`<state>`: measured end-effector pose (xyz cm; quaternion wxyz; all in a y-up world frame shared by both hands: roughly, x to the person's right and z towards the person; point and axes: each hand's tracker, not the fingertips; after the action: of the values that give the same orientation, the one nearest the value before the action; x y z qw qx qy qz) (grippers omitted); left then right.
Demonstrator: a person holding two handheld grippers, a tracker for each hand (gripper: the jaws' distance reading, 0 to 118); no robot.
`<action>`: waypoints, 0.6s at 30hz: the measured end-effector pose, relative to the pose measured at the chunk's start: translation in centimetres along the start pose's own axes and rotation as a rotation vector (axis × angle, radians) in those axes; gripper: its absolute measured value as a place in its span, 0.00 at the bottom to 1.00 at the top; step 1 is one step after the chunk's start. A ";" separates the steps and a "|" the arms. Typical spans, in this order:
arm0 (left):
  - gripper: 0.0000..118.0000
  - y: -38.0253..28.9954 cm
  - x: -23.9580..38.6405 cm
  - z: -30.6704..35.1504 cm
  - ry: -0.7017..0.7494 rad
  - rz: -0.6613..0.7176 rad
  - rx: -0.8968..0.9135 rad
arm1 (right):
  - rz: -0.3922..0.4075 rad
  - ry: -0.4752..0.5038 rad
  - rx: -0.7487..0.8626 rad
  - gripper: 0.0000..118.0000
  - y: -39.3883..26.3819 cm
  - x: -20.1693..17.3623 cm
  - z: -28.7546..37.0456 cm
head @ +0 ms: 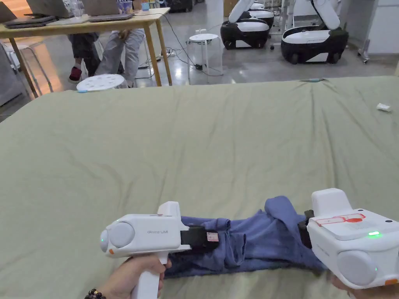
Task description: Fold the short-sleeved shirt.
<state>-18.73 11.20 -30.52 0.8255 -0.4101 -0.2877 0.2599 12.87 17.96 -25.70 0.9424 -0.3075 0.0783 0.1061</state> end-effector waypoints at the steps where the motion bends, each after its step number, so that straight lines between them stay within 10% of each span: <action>1: 0.00 -0.1 0.3 -0.6 0.003 -0.007 -0.006 | -0.003 -0.006 -0.002 0.00 -0.1 0.2 0.0; 18: 0.00 0.2 -3.0 10.7 0.106 0.023 0.182 | -0.033 -0.022 0.025 0.00 0.7 1.1 0.5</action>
<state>-28.28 14.94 -26.11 0.8704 -0.3498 -0.2143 0.2722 13.84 18.94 -25.92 0.9486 -0.2958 0.0641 0.0928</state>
